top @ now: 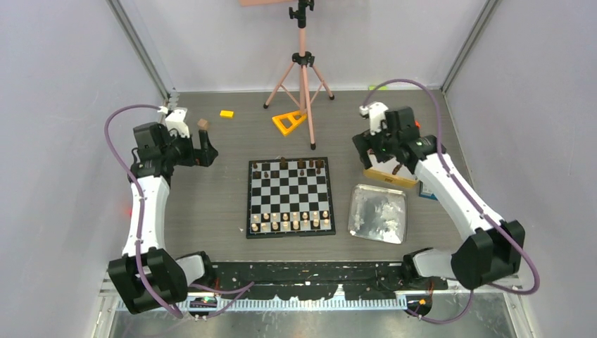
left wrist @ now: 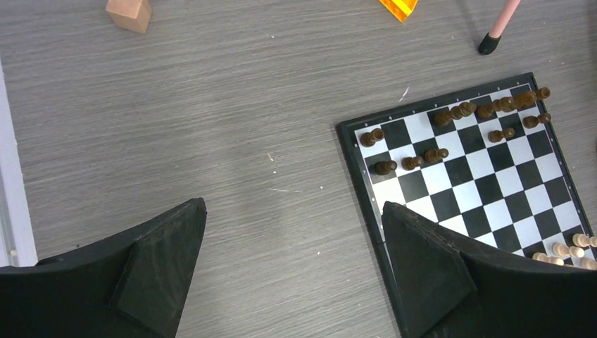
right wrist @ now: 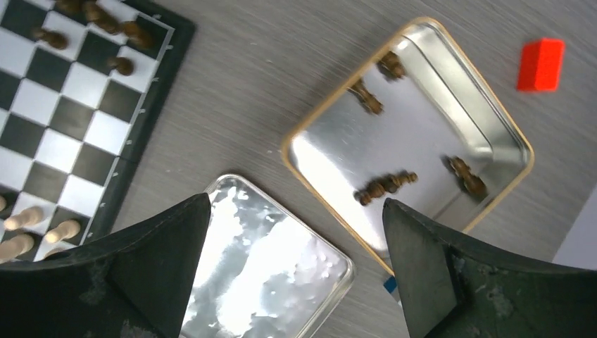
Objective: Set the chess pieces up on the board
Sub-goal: Reset both arms
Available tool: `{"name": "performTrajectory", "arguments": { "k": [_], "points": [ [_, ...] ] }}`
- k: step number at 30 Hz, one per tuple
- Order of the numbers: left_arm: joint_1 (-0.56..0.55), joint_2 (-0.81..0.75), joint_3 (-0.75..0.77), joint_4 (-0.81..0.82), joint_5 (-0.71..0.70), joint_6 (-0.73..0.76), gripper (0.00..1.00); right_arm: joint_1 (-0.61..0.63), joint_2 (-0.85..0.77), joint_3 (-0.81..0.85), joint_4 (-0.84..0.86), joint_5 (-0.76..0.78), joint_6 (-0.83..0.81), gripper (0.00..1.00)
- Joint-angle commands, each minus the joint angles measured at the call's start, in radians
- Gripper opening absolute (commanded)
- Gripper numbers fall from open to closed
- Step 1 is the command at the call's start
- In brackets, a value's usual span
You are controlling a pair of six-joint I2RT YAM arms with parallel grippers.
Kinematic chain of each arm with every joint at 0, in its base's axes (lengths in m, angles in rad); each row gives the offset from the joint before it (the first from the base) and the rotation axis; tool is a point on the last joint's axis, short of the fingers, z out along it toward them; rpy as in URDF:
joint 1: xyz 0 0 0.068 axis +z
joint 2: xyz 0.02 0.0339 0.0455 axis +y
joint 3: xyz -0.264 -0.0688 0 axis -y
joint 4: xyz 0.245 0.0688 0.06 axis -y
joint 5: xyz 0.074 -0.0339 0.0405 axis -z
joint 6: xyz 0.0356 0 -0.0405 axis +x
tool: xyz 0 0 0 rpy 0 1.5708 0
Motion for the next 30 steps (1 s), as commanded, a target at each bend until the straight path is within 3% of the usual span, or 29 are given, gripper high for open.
{"name": "performTrajectory", "arguments": {
  "k": [1,4,11,19,26,30],
  "points": [
    [0.006,-0.058,-0.039,0.111,0.01,0.005,1.0,-0.115,-0.129,-0.111,0.212,0.035,0.126,0.99],
    [0.007,-0.091,-0.066,0.117,-0.002,0.006,1.0,-0.218,-0.185,-0.185,0.251,0.089,0.209,1.0],
    [0.006,-0.178,-0.14,0.181,0.063,-0.039,1.0,-0.389,-0.24,-0.217,0.191,0.062,0.274,1.0],
    [0.006,-0.256,-0.12,0.135,0.045,0.009,1.0,-0.407,-0.359,-0.254,0.15,0.1,0.285,1.0],
    [0.006,-0.354,-0.241,0.206,0.025,-0.02,1.0,-0.407,-0.434,-0.303,0.164,0.064,0.307,1.0],
    [0.007,-0.339,-0.228,0.176,-0.009,0.012,1.0,-0.407,-0.461,-0.306,0.166,0.041,0.289,1.0]
  ]
}}
